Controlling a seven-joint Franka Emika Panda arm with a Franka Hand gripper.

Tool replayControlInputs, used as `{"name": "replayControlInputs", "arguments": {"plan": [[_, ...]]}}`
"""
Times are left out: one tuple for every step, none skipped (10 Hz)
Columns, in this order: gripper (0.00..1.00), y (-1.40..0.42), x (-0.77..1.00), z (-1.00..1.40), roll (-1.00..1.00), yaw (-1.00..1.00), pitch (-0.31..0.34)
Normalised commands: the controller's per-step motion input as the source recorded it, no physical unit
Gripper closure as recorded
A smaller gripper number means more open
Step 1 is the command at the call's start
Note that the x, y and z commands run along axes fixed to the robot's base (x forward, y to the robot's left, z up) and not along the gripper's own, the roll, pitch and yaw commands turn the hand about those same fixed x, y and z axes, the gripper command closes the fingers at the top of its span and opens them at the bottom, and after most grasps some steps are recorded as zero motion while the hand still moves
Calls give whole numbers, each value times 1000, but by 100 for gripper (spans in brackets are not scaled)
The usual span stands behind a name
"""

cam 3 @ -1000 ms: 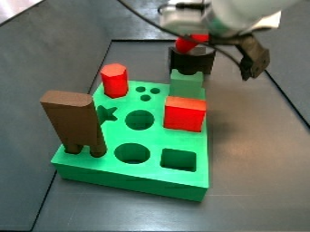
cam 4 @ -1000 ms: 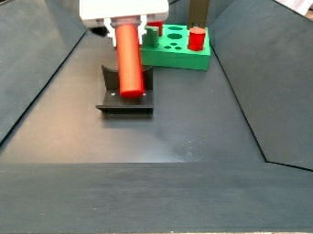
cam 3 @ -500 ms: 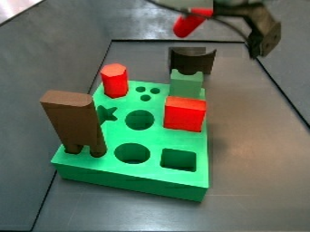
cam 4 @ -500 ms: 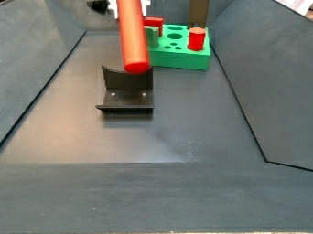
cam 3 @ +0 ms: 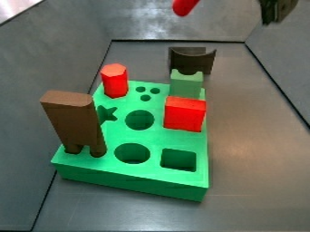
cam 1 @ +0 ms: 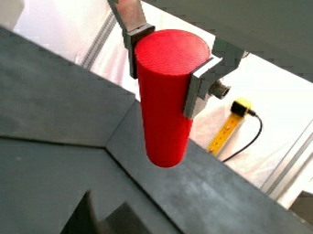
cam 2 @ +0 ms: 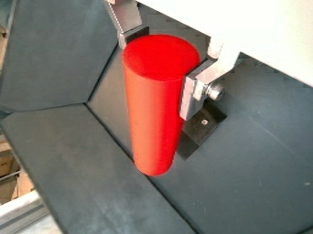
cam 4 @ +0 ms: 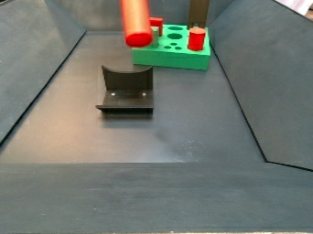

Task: Pick up the round object. Move up. Place the round object on the fixture. Regrasp the round object. Move to above the board. Insert the round object.
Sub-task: Move to above the board.

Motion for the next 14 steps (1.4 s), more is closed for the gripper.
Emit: {"name": "replayControlInputs", "arguments": {"plan": [[100, -27, -104, 1000, -59, -2, -9], [100, -13, -85, 808, -59, -12, -4], [100, -8, -77, 700, -59, -13, 3], [100, -1, -52, 420, -63, -17, 21], [100, 2, -43, 306, -67, -18, 30], [100, -1000, -589, 347, -1000, -92, -77], [100, -1000, -582, 292, -1000, -90, -79], [100, -1000, -655, 321, -1000, -88, -93], [100, -1000, -677, 301, -1000, -92, -95], [100, -985, -733, 320, -1000, -102, -105], [100, -577, -491, 204, -1000, -110, -105], [100, -291, -323, 114, -1000, -114, -103], [100, -134, -217, 61, -1000, -115, -103], [100, -64, -169, 38, -1000, -117, -111]]}}
